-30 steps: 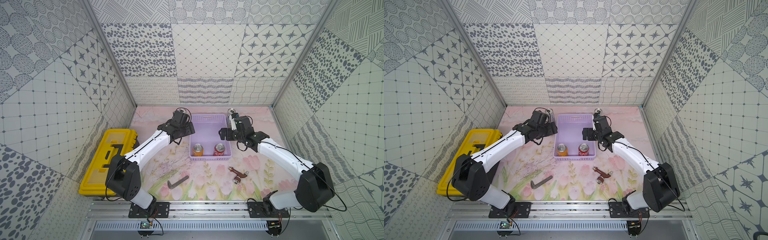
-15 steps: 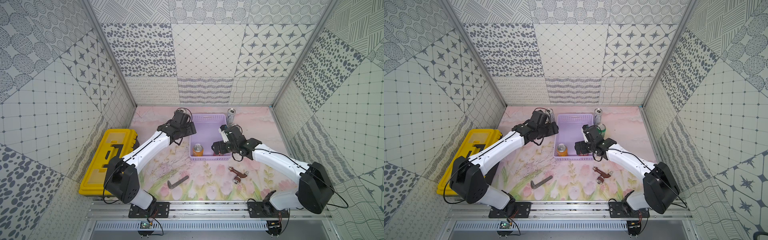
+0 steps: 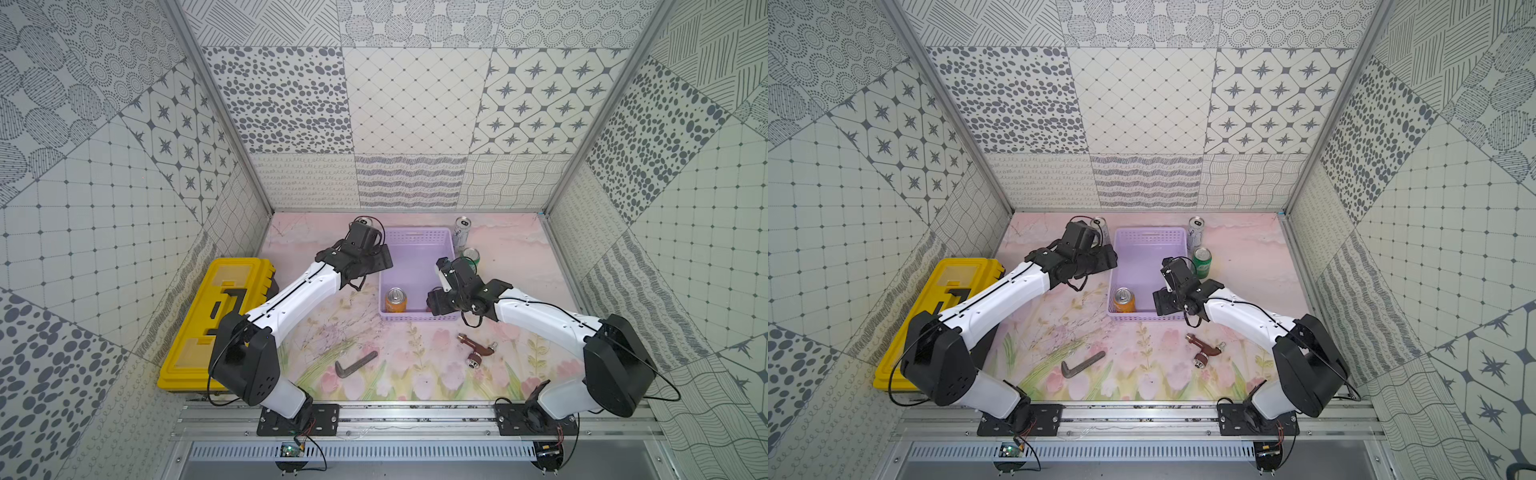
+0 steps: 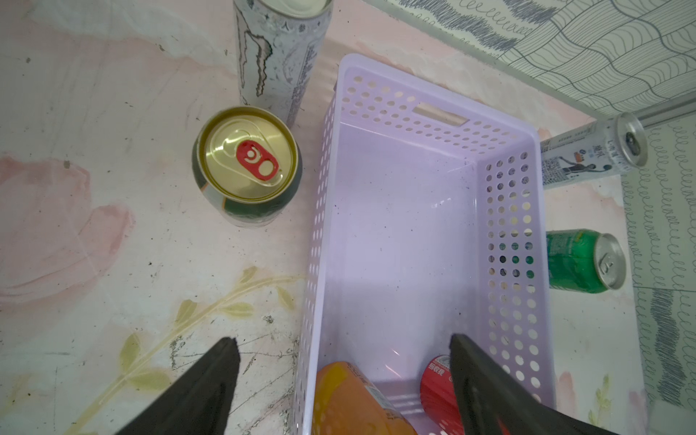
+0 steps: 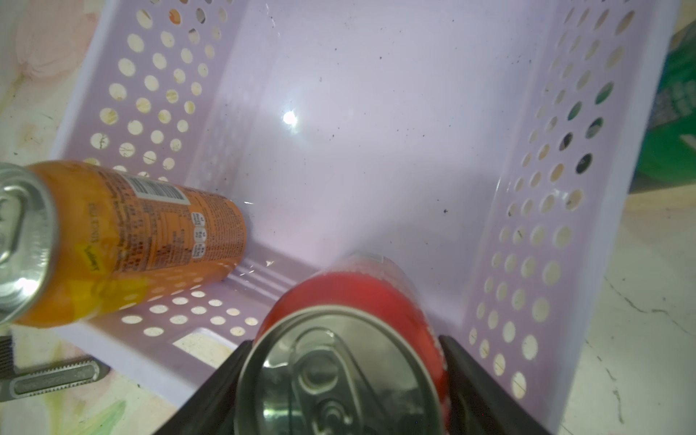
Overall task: Take out the drinks from the basket
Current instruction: Pick up the drink from the basket, then place the drink at the center of the board.
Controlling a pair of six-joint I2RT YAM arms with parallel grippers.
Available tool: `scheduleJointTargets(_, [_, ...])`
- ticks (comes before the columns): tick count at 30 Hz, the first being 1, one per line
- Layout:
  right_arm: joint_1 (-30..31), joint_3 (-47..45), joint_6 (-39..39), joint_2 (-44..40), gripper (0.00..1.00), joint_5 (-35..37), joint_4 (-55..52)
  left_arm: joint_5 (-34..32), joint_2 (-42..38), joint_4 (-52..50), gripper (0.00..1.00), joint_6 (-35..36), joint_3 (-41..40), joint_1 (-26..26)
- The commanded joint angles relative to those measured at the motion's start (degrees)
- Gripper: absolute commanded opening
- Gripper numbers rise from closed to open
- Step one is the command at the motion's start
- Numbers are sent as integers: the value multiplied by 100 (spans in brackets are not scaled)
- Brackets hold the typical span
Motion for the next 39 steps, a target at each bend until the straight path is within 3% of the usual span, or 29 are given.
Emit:
scheduleJointTargets(1, [33,-94,-46,-103,69,-25,303,21,16,97,91,62,42,-44])
scheduleJointTargets(6, [33,24,-150,-621,61,-67,396,32,26,97,91,60,88,-57])
scheduleJointTargets(14, [-29,309,-211,-1575,61,614,65,25,23,99,90,76,139,-69])
scheduleJointTargets(22, [-1005,-134,325,-2281,60,1090,56,57,68,97,90,85,165,-66])
scheduleJointTargets(30, [-1570,-499,485,-1933,60,1099,415,55,85,97,90,89,139,-74])
scheduleJointTargets(39, [-1680,-606,574,-1108,60,803,905,40,104,-79,90,102,159,-102])
